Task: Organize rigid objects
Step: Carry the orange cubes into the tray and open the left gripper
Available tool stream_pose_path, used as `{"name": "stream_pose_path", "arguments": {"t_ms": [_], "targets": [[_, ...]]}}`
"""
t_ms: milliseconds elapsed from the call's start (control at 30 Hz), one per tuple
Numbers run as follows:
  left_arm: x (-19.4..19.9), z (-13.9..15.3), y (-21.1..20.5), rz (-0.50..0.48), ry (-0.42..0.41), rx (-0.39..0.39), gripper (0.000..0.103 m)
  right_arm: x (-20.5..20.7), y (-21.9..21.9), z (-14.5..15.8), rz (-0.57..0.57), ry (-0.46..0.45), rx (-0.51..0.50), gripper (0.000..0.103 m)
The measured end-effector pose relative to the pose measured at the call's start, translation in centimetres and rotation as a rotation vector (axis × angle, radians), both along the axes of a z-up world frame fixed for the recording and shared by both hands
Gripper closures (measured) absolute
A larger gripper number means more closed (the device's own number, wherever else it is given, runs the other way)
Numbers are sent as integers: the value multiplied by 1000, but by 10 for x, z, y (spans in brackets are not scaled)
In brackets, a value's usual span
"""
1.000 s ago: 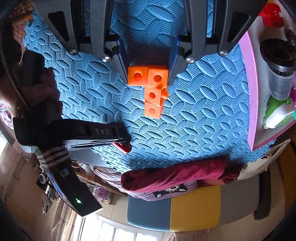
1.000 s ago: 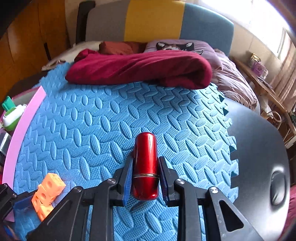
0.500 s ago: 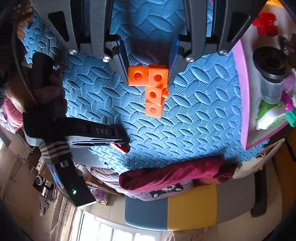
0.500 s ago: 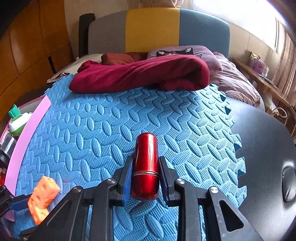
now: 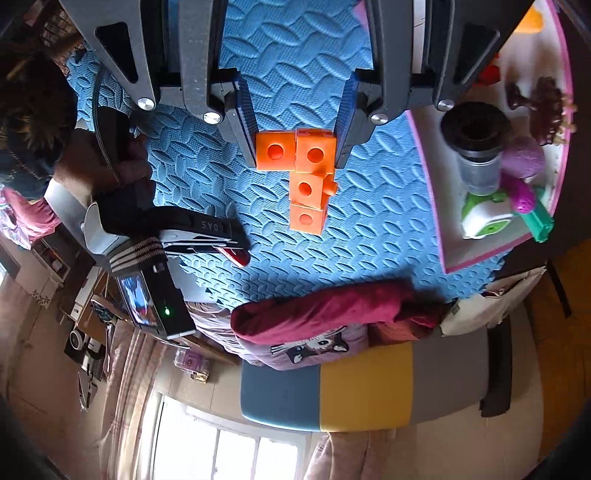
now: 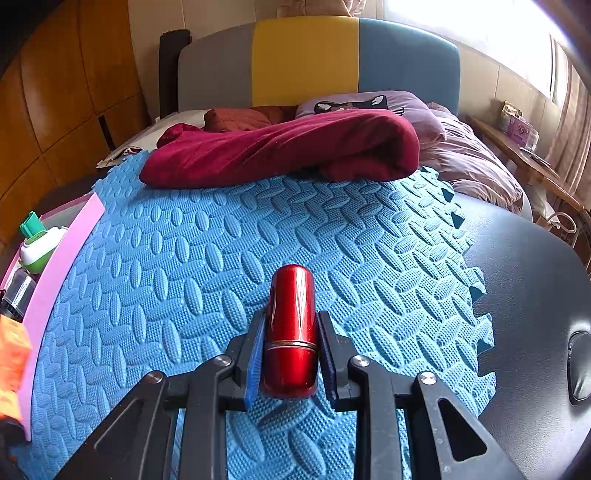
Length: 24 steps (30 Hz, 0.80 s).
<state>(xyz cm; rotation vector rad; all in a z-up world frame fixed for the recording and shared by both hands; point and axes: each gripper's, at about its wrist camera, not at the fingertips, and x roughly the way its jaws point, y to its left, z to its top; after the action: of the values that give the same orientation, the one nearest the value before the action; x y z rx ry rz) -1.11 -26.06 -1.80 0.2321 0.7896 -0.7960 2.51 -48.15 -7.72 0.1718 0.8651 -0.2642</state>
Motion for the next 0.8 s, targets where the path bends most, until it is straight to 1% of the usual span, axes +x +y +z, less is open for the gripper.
{"name": "stream_pose_path", "arguments": {"t_ms": [433, 600, 667, 800], "targets": [[12, 9, 44, 92, 8, -17, 64, 0, 0, 0, 0, 0, -3, 77], [18, 7, 62, 125, 29, -23, 64, 0, 0, 0, 0, 0, -3, 77], [20, 8, 71, 139, 35, -31, 64, -1, 0, 0, 0, 0, -2, 77], [30, 12, 107, 190, 68, -76, 64, -1, 0, 0, 2, -2, -6, 77]]}}
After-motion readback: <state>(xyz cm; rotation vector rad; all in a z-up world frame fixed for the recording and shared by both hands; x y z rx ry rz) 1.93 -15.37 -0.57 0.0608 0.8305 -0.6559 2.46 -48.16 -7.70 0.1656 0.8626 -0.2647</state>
